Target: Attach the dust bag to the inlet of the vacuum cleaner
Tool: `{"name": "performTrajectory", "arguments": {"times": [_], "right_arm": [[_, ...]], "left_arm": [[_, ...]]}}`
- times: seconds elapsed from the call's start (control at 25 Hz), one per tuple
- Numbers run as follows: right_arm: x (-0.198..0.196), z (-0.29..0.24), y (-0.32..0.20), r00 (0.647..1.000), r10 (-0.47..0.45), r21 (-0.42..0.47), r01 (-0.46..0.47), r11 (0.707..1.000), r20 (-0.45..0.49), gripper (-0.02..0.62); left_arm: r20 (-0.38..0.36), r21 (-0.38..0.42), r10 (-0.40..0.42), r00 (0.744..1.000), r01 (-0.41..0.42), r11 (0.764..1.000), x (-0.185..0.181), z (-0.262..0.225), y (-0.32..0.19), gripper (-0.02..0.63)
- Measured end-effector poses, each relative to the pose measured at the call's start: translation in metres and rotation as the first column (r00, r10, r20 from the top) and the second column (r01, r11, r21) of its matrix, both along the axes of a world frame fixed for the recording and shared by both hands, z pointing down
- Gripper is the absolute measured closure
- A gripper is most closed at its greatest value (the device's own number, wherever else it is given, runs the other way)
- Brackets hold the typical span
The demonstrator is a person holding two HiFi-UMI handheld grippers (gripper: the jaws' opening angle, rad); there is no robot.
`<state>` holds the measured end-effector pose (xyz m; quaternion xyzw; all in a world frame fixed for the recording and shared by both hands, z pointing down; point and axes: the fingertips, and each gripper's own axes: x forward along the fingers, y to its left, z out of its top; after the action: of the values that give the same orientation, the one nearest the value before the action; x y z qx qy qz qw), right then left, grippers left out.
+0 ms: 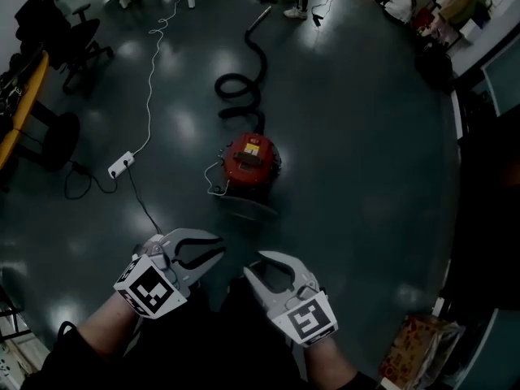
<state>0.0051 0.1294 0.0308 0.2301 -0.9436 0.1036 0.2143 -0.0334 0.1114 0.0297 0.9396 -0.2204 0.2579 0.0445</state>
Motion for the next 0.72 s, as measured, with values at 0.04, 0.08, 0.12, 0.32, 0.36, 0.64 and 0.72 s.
{"name": "performTrajectory", "arguments": {"times": [0.04, 0.08, 0.12, 0.32, 0.36, 0.64, 0.72], "right_arm": [[-0.007, -0.008, 0.008, 1.0, 0.001, 0.013, -0.001, 1.0, -0.002, 0.485], [-0.014, -0.015, 0.017, 1.0, 0.002, 0.024, -0.002, 1.0, -0.001, 0.485], [-0.021, -0.022, 0.026, 1.0, 0.006, 0.036, -0.006, 0.999, 0.001, 0.485], [-0.059, -0.055, 0.068, 0.998, 0.049, 0.068, -0.052, 0.996, 0.046, 0.499], [-0.065, -0.061, 0.076, 0.996, 0.066, 0.071, -0.07, 0.995, 0.057, 0.505], [-0.092, -0.114, 0.114, 0.984, 0.107, 0.132, -0.125, 0.983, 0.142, 0.543], [-0.088, -0.125, 0.118, 0.977, 0.107, 0.136, -0.133, 0.982, 0.184, 0.566]], "left_arm": [[-0.006, 0.007, 0.005, 1.0, -0.005, 1.0, -0.004, -0.006, 0.01, 0.548], [-0.013, 0.014, 0.013, 1.0, -0.012, 1.0, -0.008, -0.011, 0.02, 0.548], [-0.023, 0.022, 0.02, 1.0, -0.02, 1.0, -0.012, -0.017, 0.03, 0.551], [-0.088, 0.085, 0.064, 0.994, -0.057, 0.995, -0.04, -0.049, 0.072, 0.574], [-0.101, 0.099, 0.07, 0.992, -0.06, 0.993, -0.046, -0.055, 0.081, 0.58], [-0.156, 0.167, 0.099, 0.983, -0.072, 0.983, -0.069, -0.095, 0.122, 0.603], [-0.161, 0.191, 0.101, 0.982, -0.069, 0.979, -0.065, -0.103, 0.129, 0.603]]}}
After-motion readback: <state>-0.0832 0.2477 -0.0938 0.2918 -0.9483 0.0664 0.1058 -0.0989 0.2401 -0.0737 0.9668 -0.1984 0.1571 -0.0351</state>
